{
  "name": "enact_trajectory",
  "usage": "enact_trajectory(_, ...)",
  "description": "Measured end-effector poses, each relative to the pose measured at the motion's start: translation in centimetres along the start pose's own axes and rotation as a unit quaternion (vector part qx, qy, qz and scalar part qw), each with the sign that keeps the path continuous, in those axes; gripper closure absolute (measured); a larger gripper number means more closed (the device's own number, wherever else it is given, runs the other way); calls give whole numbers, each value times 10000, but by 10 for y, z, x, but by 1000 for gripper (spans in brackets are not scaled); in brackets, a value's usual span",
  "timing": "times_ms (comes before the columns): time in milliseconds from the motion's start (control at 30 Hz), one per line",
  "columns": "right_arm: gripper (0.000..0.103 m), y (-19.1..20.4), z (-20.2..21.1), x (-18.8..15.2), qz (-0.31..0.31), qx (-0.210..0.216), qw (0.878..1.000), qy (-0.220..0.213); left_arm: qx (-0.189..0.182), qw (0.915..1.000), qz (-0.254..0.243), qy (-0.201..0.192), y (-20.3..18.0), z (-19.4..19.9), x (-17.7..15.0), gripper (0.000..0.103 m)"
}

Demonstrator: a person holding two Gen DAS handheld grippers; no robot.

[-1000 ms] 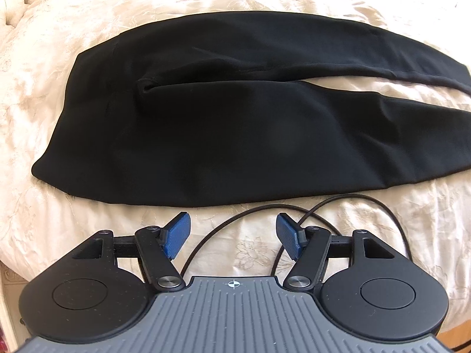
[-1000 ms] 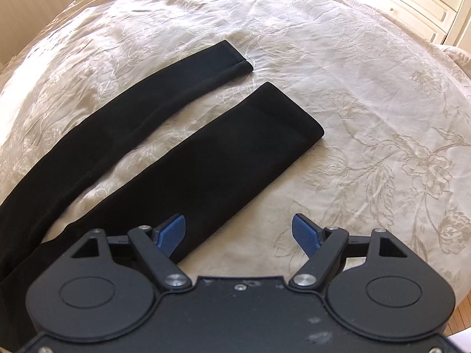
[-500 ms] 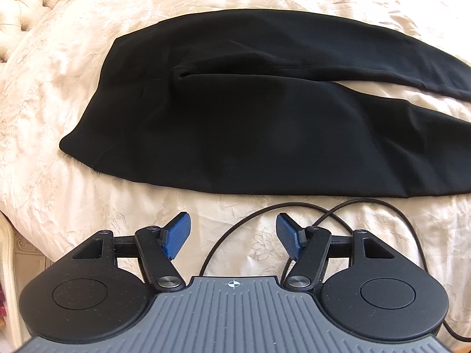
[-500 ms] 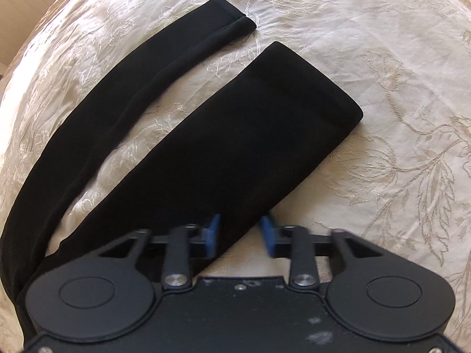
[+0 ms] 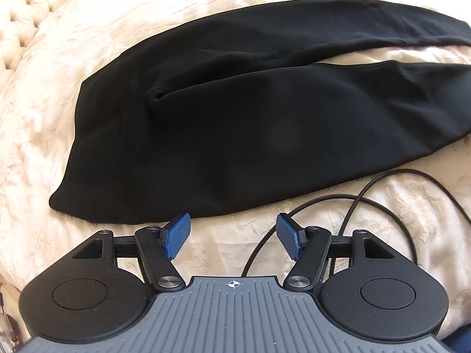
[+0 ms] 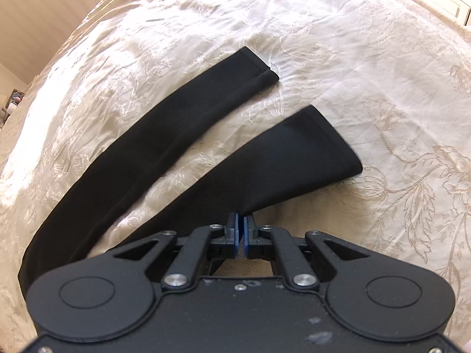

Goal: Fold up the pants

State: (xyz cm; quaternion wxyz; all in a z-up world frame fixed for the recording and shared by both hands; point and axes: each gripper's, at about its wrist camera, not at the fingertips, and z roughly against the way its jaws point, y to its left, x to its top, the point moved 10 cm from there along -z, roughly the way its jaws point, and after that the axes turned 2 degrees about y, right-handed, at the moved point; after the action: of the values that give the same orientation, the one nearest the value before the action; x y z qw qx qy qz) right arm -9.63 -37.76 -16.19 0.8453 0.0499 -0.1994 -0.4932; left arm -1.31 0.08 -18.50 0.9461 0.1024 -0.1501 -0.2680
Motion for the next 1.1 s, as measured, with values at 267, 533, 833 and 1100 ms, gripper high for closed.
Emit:
enact_trajectory(267,98,11,15,1,-10,-267,9996,-64,-25,9970,-697,-344,4,-19,1,40)
enact_trajectory(533,98,11,9,-1,-61,-566,9984,-32,-144,9901,-1357,-331,1,-43,-2,40)
enact_trajectory(833,98,15,7,4,-206,-713,9972,-27,-503,9918,-1053,-518,14,-32,46,95)
enact_trajectory(1100,98,29,0,39,-251,-651,9973,-217,-764,9915,-686,-794,45,0,125,95)
